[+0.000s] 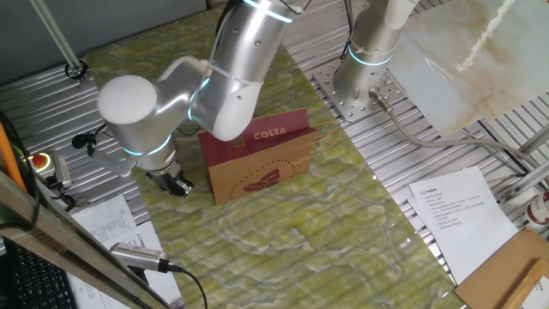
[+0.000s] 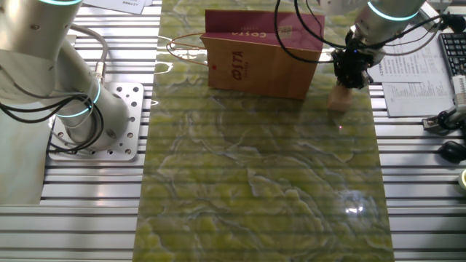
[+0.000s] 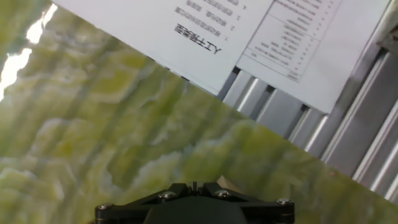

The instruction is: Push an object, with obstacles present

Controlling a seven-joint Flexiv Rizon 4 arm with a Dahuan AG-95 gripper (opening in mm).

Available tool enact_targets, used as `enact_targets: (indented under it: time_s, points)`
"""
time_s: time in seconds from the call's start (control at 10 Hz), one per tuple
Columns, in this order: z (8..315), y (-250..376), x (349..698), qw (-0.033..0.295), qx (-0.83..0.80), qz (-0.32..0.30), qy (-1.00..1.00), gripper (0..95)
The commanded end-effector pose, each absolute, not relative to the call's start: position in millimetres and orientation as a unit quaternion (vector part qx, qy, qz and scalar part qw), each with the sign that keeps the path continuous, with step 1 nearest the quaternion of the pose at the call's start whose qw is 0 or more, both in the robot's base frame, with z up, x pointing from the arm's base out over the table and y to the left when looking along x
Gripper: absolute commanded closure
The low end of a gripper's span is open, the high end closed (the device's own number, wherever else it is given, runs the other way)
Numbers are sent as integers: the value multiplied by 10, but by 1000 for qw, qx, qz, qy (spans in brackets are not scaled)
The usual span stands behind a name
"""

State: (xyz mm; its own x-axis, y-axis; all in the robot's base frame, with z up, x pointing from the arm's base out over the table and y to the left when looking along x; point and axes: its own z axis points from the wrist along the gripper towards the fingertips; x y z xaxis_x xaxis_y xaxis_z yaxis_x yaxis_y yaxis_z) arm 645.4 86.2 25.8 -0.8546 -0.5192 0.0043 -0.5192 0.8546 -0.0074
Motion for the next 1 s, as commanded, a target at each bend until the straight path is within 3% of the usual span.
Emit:
enact_targets:
  time_s: [0.1, 1.0]
  points:
    - [270, 841, 6439, 1, 272, 6, -962, 950]
    - [361, 327, 6161, 1, 301, 22, -953, 950]
